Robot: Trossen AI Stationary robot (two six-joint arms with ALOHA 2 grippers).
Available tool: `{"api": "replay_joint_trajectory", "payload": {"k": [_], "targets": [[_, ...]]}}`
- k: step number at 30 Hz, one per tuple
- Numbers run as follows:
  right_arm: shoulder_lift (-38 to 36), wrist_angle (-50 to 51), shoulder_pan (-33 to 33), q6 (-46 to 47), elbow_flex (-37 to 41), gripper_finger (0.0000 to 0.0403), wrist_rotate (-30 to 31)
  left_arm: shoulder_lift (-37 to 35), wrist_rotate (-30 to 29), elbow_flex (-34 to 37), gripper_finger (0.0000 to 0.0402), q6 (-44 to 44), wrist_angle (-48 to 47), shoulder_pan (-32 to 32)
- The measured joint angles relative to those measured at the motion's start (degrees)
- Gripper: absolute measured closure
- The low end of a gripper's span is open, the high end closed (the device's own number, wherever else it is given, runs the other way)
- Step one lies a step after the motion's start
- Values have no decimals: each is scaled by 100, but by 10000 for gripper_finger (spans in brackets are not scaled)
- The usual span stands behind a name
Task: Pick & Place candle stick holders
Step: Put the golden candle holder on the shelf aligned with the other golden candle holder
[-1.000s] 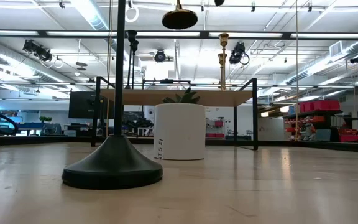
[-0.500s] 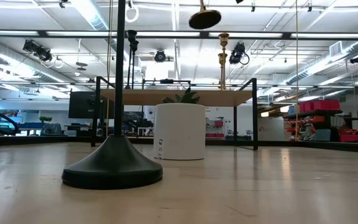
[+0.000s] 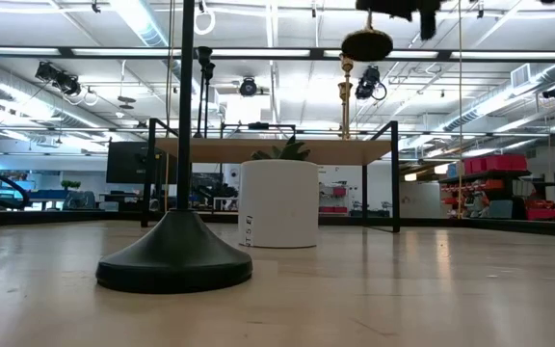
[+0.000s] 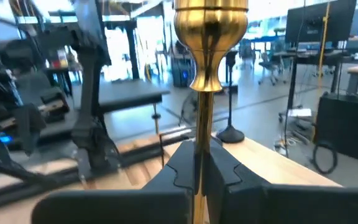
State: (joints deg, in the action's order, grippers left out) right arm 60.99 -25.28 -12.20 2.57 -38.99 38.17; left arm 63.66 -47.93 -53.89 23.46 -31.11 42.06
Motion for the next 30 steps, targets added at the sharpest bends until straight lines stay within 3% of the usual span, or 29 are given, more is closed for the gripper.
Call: {"api": "replay_joint_trajectory", "payload": {"k": [5, 18, 30], "targets": [[-81, -984, 178, -68, 673, 397, 342, 9, -135, 0, 284, 144, 0, 0], [-28, -1009, 1057, 151, 818, 397, 74, 9, -141, 0, 284, 188, 0, -2], [500, -1186, 1623, 302, 818, 397, -223, 11, -139, 0, 284, 188, 2, -2]]}}
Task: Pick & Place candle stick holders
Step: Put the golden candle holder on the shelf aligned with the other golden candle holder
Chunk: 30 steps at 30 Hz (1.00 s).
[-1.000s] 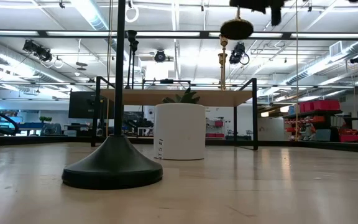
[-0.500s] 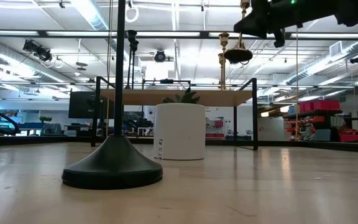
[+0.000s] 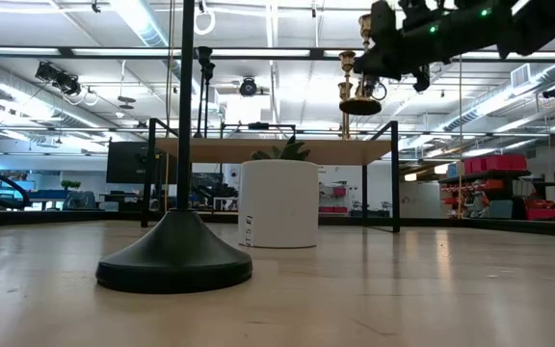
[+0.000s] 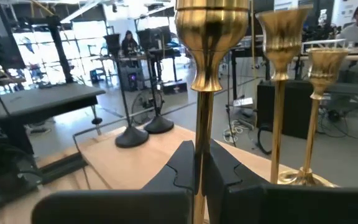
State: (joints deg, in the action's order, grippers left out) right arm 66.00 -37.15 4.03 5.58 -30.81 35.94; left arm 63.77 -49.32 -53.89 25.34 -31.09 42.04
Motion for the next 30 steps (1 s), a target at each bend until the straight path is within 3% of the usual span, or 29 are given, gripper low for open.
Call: {"api": "replay_joint_trajectory", "payload": {"k": [18, 30], "targets": [[819, -85, 644, 280, 0, 397, -178, 0, 2, 0, 284, 105, 0, 0], [865, -116, 800, 299, 0, 396, -268, 2, 2, -2, 284, 105, -2, 0]]}}
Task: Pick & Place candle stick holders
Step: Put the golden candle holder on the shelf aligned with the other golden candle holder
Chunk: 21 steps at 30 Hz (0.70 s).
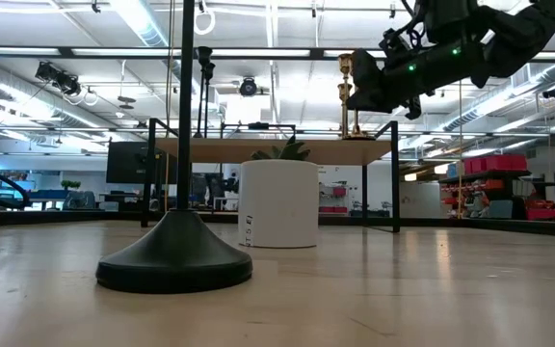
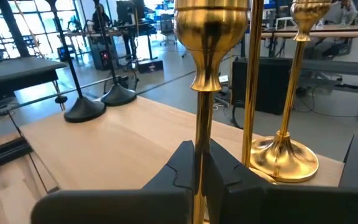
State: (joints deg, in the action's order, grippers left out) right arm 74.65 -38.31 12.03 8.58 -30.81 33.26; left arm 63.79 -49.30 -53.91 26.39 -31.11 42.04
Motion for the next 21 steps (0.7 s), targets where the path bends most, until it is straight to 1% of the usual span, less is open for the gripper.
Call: {"api": "replay_joint_trajectory", "payload": {"k": [3, 7, 12, 21], "targets": [[0, 5, 0, -1, 0, 391, -167, 0, 1, 0, 284, -1, 0, 0], [0, 18, 0, -4, 0, 371, -278, 0, 2, -2, 284, -2, 0, 0], [0, 27, 0, -94, 0, 352, -281, 0, 2, -2, 284, -1, 0, 0], [0, 23, -9, -153, 0, 344, -354, 0, 4, -2, 284, -1, 0, 0]]}}
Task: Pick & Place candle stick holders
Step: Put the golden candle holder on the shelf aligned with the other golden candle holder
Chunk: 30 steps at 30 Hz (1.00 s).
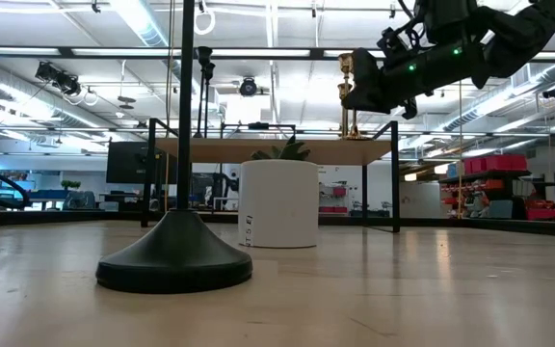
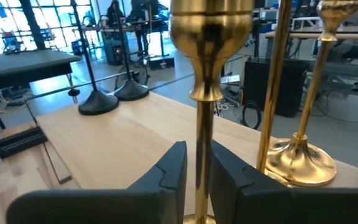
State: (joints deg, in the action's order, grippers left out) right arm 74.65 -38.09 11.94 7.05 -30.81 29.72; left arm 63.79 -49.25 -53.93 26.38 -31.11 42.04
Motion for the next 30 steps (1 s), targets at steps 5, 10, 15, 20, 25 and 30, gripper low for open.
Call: {"api": "replay_joint_trajectory", "payload": {"k": [5, 10, 15, 20, 25, 30], "targets": [[0, -2, -2, -4, 0, 344, -74, 0, 0, 0, 284, 1, 0, 0], [-2, -2, -2, -48, 0, 332, -68, 0, 24, 0, 284, 2, 0, -2], [-4, -4, -2, -54, 0, 302, -68, 0, 114, 0, 284, 3, -2, 0], [-6, -2, -2, -70, 0, 266, -72, 0, 114, 0, 284, 3, -2, -1], [-92, 11, -4, -157, 0, 239, -317, 0, 114, 0, 284, 3, -2, 0], [-349, 167, -76, -197, -1, 228, -378, 0, 149, 0, 284, 4, -2, -2]]}}
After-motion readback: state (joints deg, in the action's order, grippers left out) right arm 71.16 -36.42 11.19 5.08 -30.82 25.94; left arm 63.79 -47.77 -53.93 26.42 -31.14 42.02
